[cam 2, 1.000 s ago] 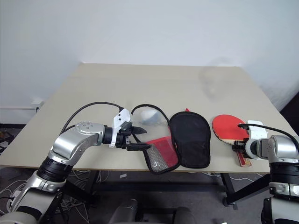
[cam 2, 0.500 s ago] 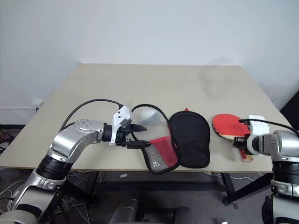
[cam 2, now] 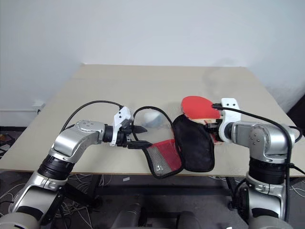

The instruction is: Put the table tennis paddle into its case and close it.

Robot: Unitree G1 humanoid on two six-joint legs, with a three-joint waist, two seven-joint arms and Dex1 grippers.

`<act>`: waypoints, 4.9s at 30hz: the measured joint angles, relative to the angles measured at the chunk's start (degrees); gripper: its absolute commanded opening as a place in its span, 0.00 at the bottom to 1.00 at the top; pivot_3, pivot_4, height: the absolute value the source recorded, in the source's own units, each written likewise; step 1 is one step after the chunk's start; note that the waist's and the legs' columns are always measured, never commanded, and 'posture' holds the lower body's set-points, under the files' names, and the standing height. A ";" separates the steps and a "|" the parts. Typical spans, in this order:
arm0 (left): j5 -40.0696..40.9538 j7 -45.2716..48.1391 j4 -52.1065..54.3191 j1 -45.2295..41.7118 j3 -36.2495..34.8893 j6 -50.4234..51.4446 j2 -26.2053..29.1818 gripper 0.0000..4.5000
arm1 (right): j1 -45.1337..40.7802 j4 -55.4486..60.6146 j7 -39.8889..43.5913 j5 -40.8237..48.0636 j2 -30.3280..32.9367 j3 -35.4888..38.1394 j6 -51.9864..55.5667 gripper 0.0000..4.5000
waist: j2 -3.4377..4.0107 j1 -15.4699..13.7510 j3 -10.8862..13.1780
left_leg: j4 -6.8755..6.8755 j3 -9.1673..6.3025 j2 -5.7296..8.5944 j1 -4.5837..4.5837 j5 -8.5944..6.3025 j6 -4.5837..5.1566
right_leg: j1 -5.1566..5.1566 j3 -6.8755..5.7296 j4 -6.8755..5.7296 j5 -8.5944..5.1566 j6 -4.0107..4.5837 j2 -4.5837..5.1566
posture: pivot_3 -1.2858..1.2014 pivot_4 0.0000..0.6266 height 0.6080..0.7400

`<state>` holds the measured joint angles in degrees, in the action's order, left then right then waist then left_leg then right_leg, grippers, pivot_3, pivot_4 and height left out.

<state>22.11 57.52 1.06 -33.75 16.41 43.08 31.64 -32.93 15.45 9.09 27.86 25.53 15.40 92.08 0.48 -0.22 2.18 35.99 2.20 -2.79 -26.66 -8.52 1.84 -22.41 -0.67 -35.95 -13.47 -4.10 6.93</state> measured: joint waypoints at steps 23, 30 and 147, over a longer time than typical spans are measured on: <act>-1.71 2.28 -4.02 -2.59 0.23 -1.89 -1.79 0.89 | 11.86 5.77 -34.64 26.05 -10.86 6.93 0.00 0.27 | 0.03 0.10 0.00 | -0.08 0.01 -0.02 0.01 0.00 0.00 | -0.02 0.00 0.00 -0.01 0.01 0.00 | 0.52 0.00 0.81; -2.22 3.18 -4.43 -2.84 0.46 -2.34 -2.29 0.89 | 13.03 5.43 -42.58 31.96 -10.13 7.55 0.00 0.27 | 0.03 0.08 0.00 | -0.11 0.00 -0.03 0.01 0.00 0.00 | -0.02 0.00 0.03 -0.01 0.01 0.00 | 0.52 0.00 0.81; 8.28 -31.11 -28.14 -12.89 -25.41 33.91 -39.11 0.72 | 11.06 -1.67 -8.77 10.17 -1.68 9.92 -38.98 1.00 | -0.12 0.11 0.31 | 0.00 -0.10 0.03 0.00 0.00 0.07 | 0.07 -0.02 0.13 -0.04 -0.05 -0.02 | 0.52 0.00 0.81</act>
<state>30.39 26.41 -27.09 -46.64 -9.00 76.99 -7.47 -21.87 13.78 0.32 38.02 23.85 25.32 53.11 0.36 -0.11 2.49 35.99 2.10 -2.76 -26.66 -8.52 1.91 -22.34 -0.69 -35.82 -13.51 -4.16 6.91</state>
